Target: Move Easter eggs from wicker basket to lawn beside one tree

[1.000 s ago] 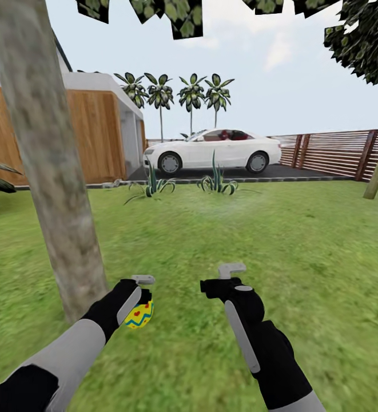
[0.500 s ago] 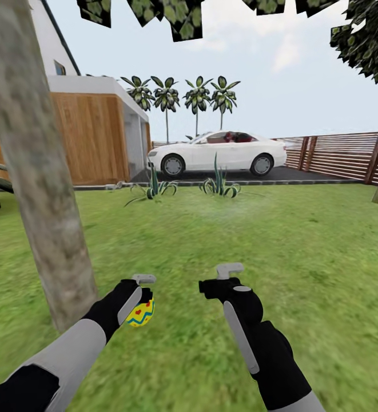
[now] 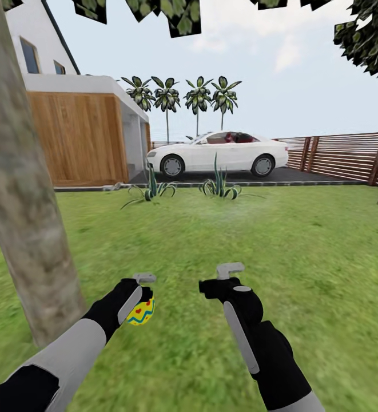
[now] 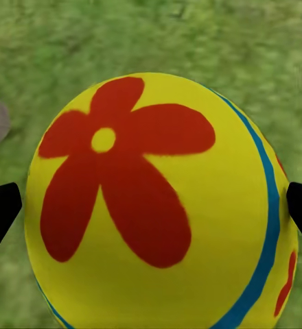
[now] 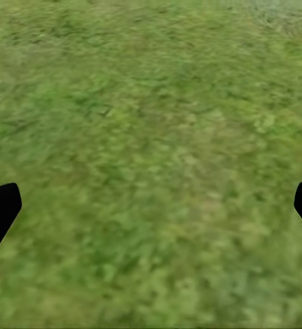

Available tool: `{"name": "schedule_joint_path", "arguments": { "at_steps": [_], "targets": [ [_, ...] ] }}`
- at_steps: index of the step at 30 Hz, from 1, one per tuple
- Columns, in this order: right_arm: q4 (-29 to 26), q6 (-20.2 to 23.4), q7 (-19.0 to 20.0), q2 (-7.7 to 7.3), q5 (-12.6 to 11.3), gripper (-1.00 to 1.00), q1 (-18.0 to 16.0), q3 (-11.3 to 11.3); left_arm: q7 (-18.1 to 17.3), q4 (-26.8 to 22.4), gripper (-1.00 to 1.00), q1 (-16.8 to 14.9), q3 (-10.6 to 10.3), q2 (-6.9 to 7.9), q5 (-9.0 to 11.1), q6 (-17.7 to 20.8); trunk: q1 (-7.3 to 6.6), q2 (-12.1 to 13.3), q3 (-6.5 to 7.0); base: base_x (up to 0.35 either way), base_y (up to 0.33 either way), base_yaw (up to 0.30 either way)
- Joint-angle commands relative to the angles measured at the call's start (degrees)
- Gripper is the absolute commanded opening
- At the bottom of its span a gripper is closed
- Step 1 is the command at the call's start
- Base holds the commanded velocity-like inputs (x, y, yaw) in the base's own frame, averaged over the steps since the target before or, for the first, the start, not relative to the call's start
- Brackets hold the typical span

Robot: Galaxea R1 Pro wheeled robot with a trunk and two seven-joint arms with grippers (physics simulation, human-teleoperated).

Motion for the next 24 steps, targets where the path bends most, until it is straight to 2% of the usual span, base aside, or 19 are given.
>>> {"name": "schedule_joint_path", "arguments": {
  "at_steps": [1, 7, 13, 15, 20, 24],
  "targets": [
    [0.0, 0.2, -0.6, -0.01, -0.6, 1.0, 0.0, 0.1, 0.5, -0.1, -1.0, 0.0, -0.3, 0.04, 0.6, 0.1, 0.02, 0.0, -0.07, 0.298, -0.123, 0.0],
    [0.3, 0.2, -0.6, -0.01, -0.6, 1.0, 0.0, 0.1, 0.6, -0.3, -1.0, 0.0, -0.3, 0.04, 0.6, 0.1, 0.02, 0.0, -0.07, 0.199, -0.155, 0.0],
    [1.0, 0.1, -0.6, -0.06, -0.6, 1.0, 0.0, 0.0, 0.8, -3.9, -1.0, 0.3, -0.3, 0.2, 0.6, 0.1, 0.02, 0.0, -0.07, 0.017, -0.015, 0.0],
    [1.0, 0.1, -0.6, -0.07, -0.6, 1.0, 0.0, 0.0, 0.8, -4.2, -1.0, 0.3, -0.3, 0.24, 0.6, 0.1, 0.02, 0.0, -0.07, 0.002, -0.002, 0.0],
    [1.0, 0.1, -0.6, -0.08, -0.6, 1.0, 0.0, 0.0, 1.0, -4.3, -1.0, 0.3, -0.1, 0.17, 0.6, 0.0, 1.12, -2.0, -0.97, 0.0, 0.0, 0.0],
    [1.0, 0.1, -0.7, -0.09, -0.6, 1.0, 0.0, 0.0, 0.9, -4.3, -1.0, 0.3, -0.1, 0.2, 0.6, 0.0, 1.12, -2.0, -0.97, 0.0, 0.0, 0.0]
  ]
}}
